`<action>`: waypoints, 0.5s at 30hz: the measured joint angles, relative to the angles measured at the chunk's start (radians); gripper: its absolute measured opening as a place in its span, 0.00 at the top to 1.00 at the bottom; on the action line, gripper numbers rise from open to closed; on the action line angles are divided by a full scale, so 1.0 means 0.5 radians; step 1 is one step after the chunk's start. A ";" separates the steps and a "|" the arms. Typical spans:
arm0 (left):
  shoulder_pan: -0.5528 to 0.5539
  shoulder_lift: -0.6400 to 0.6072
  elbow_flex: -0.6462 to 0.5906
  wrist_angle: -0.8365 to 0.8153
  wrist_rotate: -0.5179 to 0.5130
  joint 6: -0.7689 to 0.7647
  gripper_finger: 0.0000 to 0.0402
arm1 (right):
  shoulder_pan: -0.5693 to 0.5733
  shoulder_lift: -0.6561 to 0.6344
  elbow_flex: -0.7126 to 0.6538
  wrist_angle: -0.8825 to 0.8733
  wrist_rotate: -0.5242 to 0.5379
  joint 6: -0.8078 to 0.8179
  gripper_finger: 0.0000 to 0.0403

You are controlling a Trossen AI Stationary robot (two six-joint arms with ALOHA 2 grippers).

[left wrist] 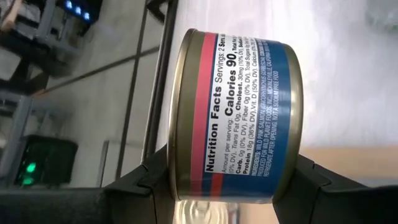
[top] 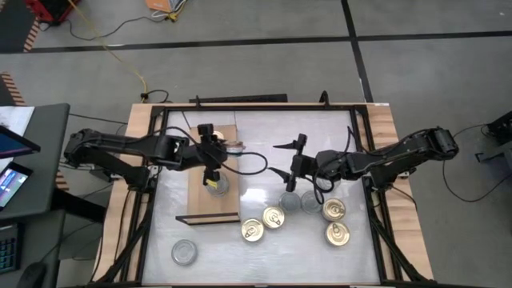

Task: Stack canned seafood by type on shelf
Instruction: Stack the blue-pink tuna can on top of the other blue-pink tuna can on the shelf

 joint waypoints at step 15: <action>0.276 0.001 -0.406 -0.088 -0.387 -0.022 0.53 | -0.003 0.000 0.000 0.036 -0.002 0.025 0.10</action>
